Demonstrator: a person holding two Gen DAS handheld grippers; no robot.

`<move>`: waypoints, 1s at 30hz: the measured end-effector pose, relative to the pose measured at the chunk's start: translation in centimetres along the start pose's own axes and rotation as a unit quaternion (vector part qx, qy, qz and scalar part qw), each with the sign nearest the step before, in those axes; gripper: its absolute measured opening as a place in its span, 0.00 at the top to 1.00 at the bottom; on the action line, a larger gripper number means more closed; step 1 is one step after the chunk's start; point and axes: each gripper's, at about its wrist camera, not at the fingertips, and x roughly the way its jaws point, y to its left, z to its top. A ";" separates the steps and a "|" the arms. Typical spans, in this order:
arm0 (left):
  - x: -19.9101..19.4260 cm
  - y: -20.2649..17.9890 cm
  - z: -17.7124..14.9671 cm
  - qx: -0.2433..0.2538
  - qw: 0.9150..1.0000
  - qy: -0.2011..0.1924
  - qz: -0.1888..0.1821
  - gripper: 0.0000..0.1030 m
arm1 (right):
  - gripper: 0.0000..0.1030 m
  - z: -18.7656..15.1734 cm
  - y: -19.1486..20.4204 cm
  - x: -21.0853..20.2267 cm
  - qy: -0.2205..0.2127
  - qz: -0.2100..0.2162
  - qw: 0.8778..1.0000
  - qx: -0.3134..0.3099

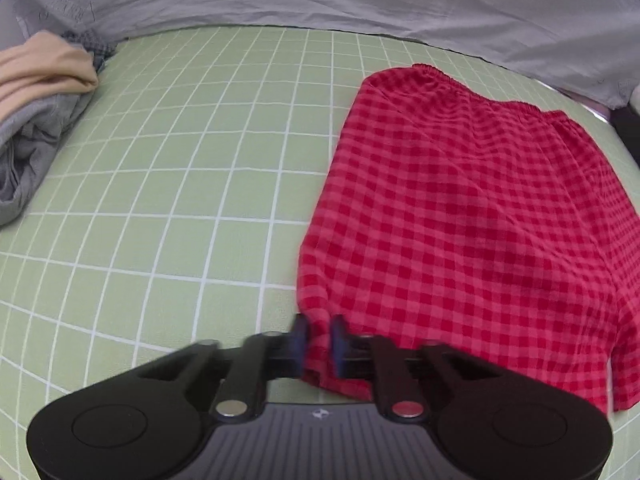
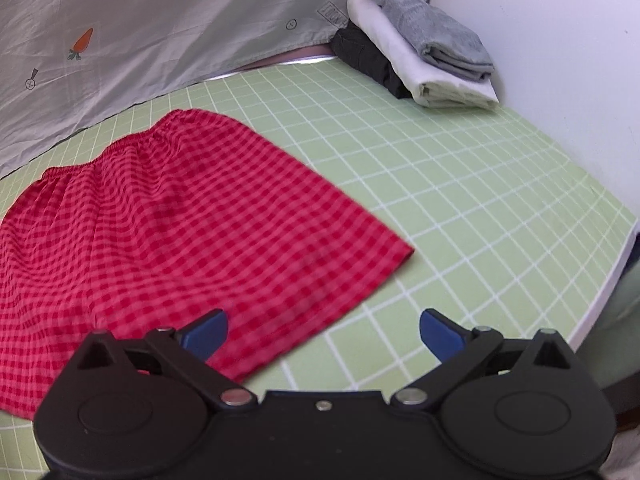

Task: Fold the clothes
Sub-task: 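Grasp the shorts' hem edge with the left gripper, then fold the shorts lengthwise with the left gripper over the other leg, release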

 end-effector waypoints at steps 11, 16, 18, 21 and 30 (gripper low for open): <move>-4.3 -7.9 2.6 -0.049 0.996 -0.073 -0.008 0.98 | 0.00 3.3 -4.9 4.6 0.006 0.073 0.997 0.002; -4.6 -21.1 3.6 0.003 0.992 -0.093 -0.080 0.98 | 0.00 6.6 -10.5 6.3 0.004 0.106 0.994 -0.009; -4.1 -27.3 3.2 0.040 0.989 -0.085 -0.115 0.98 | 0.00 7.6 -13.1 6.9 0.005 0.103 0.995 -0.006; -3.0 -34.9 0.9 0.092 0.984 -0.048 -0.145 0.90 | 0.00 8.5 -16.5 7.6 0.009 0.093 0.996 0.007; -1.9 -35.1 -3.2 0.030 0.997 0.006 -0.066 0.52 | 0.00 8.6 -18.8 9.8 0.033 0.105 0.994 -0.019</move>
